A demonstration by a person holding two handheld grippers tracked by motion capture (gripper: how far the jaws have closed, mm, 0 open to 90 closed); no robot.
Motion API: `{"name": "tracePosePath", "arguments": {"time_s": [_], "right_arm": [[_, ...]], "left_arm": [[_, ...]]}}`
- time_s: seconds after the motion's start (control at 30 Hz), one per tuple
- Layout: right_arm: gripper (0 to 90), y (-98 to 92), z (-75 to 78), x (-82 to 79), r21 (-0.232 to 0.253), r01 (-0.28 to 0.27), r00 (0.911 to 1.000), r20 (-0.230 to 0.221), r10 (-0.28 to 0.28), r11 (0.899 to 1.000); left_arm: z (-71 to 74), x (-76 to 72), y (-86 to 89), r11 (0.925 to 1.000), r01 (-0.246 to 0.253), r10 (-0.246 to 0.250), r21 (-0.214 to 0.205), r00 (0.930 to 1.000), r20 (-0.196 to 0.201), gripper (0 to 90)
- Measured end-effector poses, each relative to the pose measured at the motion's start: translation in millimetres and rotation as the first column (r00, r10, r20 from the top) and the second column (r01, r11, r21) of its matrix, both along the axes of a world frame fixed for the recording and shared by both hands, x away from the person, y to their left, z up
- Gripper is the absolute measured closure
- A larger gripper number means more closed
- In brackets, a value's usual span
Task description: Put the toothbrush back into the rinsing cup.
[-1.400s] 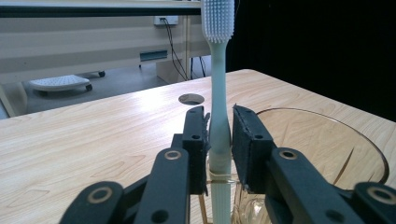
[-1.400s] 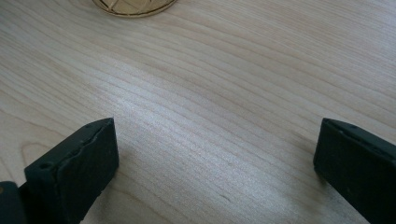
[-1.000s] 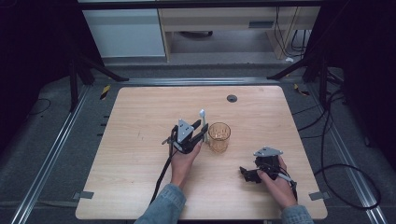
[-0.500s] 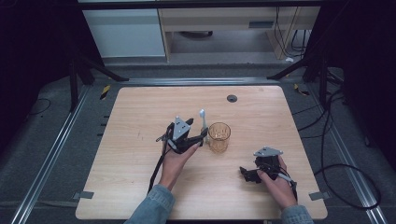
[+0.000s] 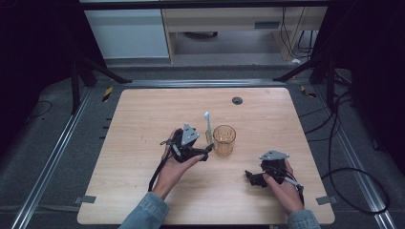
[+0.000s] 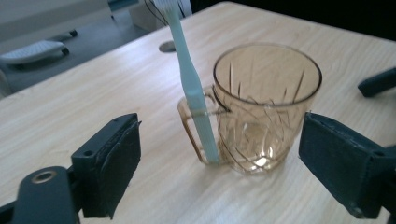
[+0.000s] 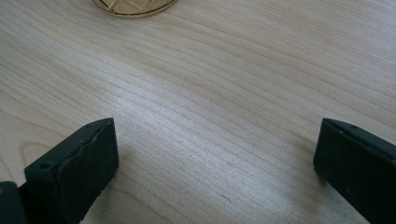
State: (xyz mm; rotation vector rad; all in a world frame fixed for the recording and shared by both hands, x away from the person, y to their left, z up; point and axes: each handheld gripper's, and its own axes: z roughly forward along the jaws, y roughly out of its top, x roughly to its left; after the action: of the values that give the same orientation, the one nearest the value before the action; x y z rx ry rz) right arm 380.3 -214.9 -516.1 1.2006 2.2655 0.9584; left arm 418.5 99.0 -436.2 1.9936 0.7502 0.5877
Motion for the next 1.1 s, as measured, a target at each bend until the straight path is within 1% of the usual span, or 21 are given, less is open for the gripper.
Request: {"name": "tracePosePath", "arguments": {"time_s": [0.03,0.1,0.13,0.17,0.2,0.27,0.3,0.33,0.4,0.43,0.47,0.5,0.63,0.67,0.8,0.9,0.93,1.03,1.07,1.1], "right_arm": [[0.4,0.0,0.0,0.0,0.000,0.000,1.0000,0.000,0.000,1.000],[0.4,0.1,0.0,-0.1,0.001,0.001,1.0000,-0.001,-0.001,1.000],[0.4,0.2,0.0,-0.1,0.002,0.002,1.0000,-0.001,-0.002,1.000],[0.4,0.0,0.0,0.0,0.000,0.000,1.0000,0.000,0.000,1.000],[0.4,0.0,0.0,0.0,0.000,0.000,1.0000,0.000,0.000,1.000],[0.4,0.0,0.0,0.0,0.000,0.000,1.0000,0.000,0.000,1.000],[0.4,0.2,0.0,-0.1,0.001,0.002,1.0000,-0.001,-0.002,1.000],[0.4,0.0,0.0,0.0,0.001,0.001,1.0000,0.000,-0.001,1.000],[0.4,0.0,0.0,0.0,0.000,0.000,1.0000,0.000,0.000,1.000],[0.4,0.4,0.0,-0.3,0.003,0.003,1.0000,-0.002,-0.003,1.000],[0.4,0.5,-0.1,-0.3,0.004,0.002,1.0000,-0.001,-0.002,1.000],[0.4,0.5,-0.2,-0.2,0.004,0.001,1.0000,0.000,-0.001,1.000],[0.4,0.7,-0.2,-0.3,0.005,0.003,1.0000,-0.001,-0.003,1.000],[0.4,0.8,-0.1,-0.3,0.005,0.004,1.0000,-0.002,-0.004,1.000],[0.4,0.8,-0.1,-0.3,0.005,0.003,1.0000,-0.002,-0.003,1.000],[0.4,0.9,-0.1,-0.4,0.006,0.004,1.0000,-0.002,-0.004,1.000],[0.4,0.8,-0.1,-0.3,0.006,0.004,1.0000,-0.002,-0.004,1.000],[0.4,0.7,-0.2,-0.3,0.005,0.002,1.0000,-0.001,-0.002,1.000],[0.4,0.8,-0.1,-0.3,0.006,0.003,1.0000,-0.002,-0.003,1.000],[0.4,0.8,-0.2,-0.3,0.005,0.004,1.0000,-0.002,-0.004,1.000]], "left_arm": [[-0.2,-0.1,1.0,0.9999,-0.006,0.006,0.016,0.9999,-0.011,11.4],[-1.0,0.3,3.1,0.9994,-0.013,0.015,0.032,0.9992,-0.038,11.1],[-1.8,0.4,4.6,0.9989,-0.025,0.027,0.040,0.9982,-0.054,10.7],[-2.2,0.5,6.6,0.9982,-0.031,0.034,0.050,0.9976,-0.060,10.2],[-2.6,0.7,9.1,0.9977,-0.040,0.044,0.055,0.9962,-0.075,10.2],[-2.4,1.3,13.6,0.9968,-0.050,0.055,0.062,0.9943,-0.091,9.6],[-2.2,1.6,16.5,0.9968,-0.056,0.061,0.057,0.9929,-0.102,9.4],[-2.1,1.8,19.5,0.9967,-0.061,0.067,0.053,0.9919,-0.108,9.2],[-1.9,3.1,26.2,0.9952,-0.068,0.075,0.071,0.9912,-0.109,8.9],[-1.9,4.1,29.8,0.9939,-0.081,0.089,0.075,0.9900,-0.109,8.8],[-1.3,5.1,34.4,0.9927,-0.093,0.102,0.077,0.9883,-0.114,8.7],[-0.6,6.1,38.7,0.9920,-0.104,0.112,0.070,0.9864,-0.120,8.7],[1.1,10.4,53.7,0.9871,-0.142,0.151,0.073,0.9801,-0.129,8.7],[0.9,12.1,57.8,0.9847,-0.158,0.167,0.073,0.9767,-0.135,8.7],[0.4,15.5,68.3,0.9806,-0.176,0.187,0.086,0.9706,-0.151,8.7],[-1.7,17.6,73.7,0.9760,-0.188,0.204,0.110,0.9656,-0.161,8.1],[-3.3,19.0,76.5,0.9715,-0.200,0.220,0.127,0.9600,-0.173,7.6],[-6.4,21.8,84.4,0.9638,-0.215,0.244,0.158,0.9491,-0.199,6.9],[-7.1,22.3,86.6,0.9615,-0.220,0.251,0.164,0.9470,-0.200,6.5],[-8.0,22.8,90.3,0.9565,-0.232,0.266,0.177,0.9428,-0.201,6.4]]}}
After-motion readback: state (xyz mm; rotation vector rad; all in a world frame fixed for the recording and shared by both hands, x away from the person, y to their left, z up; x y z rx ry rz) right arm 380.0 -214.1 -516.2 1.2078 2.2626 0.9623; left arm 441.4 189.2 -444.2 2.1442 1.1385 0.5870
